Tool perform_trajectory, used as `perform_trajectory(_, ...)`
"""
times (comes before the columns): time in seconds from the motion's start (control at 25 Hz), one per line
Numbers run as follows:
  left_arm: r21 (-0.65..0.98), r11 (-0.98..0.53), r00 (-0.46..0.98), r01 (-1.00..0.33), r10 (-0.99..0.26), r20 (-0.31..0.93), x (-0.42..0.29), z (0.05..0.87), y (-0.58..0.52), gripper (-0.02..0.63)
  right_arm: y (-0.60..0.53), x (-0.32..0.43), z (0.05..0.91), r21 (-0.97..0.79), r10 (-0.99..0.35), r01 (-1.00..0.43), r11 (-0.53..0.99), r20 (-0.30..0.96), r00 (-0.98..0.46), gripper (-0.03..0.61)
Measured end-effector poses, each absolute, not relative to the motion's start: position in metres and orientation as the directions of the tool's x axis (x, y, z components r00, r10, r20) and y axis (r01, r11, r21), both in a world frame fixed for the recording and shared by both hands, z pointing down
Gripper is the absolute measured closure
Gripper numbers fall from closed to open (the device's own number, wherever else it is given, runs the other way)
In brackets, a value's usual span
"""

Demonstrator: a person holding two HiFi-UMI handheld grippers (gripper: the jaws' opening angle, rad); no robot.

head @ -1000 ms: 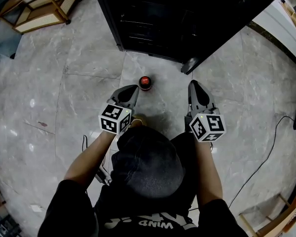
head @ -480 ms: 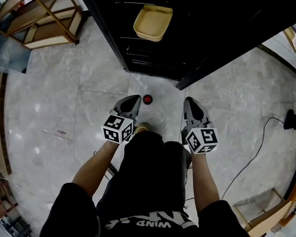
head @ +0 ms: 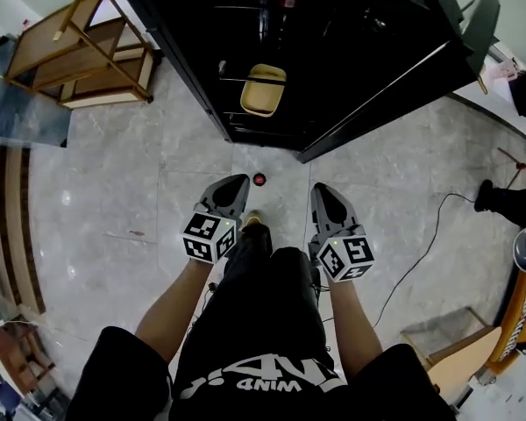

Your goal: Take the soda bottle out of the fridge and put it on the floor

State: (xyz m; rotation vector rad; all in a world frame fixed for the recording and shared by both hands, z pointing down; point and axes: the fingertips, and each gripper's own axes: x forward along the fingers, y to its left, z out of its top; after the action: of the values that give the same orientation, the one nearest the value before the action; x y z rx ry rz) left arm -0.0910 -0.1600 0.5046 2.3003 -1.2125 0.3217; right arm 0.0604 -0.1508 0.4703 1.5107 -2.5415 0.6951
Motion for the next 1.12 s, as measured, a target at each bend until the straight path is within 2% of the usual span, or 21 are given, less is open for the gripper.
perform_trajectory(0.32,0.361,-0.499,0.615,-0.788,-0.669,0.417,-0.063,0.380,-0.151,0.607,-0.135,0.072,0.358,-0.342,-0.805,-0.847,0.406,0.304,-0.509,0.554)
perform_trajectory(0.68,0.313,-0.554,0.635,-0.772,-0.689,0.348,-0.047,0.280,-0.146,0.607,-0.120,0.082,0.271,-0.298,-0.785,-0.816,0.495,0.249,-0.567,0.554)
perform_trajectory(0.92,0.282,-0.616,0.678,-0.735,-0.678,0.285,-0.048,0.229,-0.129,0.607,-0.110,0.093,0.232,-0.264,-0.799,-0.819,0.509,0.210,-0.564,0.554)
perform_trajectory(1.12,0.269,-0.608,0.663,-0.747,-0.709,0.240,-0.062,0.204,-0.124,0.607,-0.107,0.103,0.211,-0.244,-0.828,-0.839,0.487,0.179,-0.532,0.554)
